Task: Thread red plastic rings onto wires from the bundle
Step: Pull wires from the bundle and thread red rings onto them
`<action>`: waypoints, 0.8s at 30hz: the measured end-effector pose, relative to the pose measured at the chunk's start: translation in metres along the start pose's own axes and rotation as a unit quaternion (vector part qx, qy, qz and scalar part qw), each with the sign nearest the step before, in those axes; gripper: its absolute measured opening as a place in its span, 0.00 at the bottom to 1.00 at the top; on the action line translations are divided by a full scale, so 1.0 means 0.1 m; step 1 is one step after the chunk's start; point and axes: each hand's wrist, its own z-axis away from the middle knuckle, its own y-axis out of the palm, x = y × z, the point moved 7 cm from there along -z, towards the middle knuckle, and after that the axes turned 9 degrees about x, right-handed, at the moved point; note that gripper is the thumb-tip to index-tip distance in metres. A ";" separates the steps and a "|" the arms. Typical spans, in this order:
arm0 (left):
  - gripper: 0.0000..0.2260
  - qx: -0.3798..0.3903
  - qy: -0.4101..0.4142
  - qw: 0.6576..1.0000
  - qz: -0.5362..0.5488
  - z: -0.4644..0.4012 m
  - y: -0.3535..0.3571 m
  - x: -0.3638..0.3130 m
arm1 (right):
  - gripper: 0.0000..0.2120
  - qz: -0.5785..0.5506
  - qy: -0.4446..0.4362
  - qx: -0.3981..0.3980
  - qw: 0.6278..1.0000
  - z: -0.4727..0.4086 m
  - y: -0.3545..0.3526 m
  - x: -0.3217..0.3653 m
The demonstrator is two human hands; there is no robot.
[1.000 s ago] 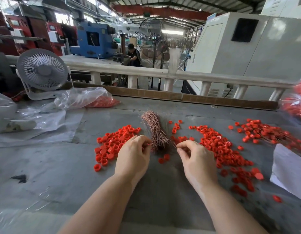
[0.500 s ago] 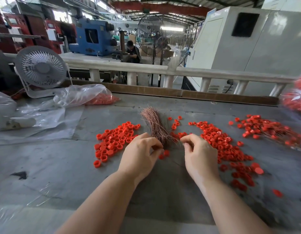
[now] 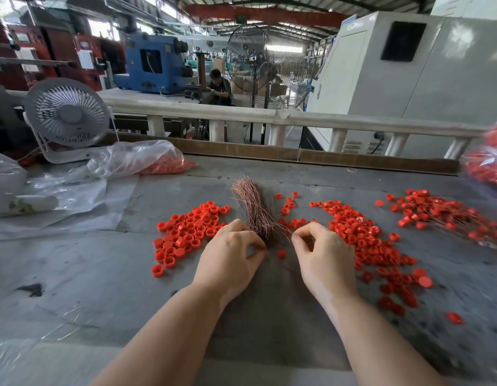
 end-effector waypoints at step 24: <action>0.04 -0.084 -0.004 0.996 0.042 0.01 -0.14 0.00 | 0.07 -0.065 -0.140 -0.077 0.985 0.06 -0.09 0.17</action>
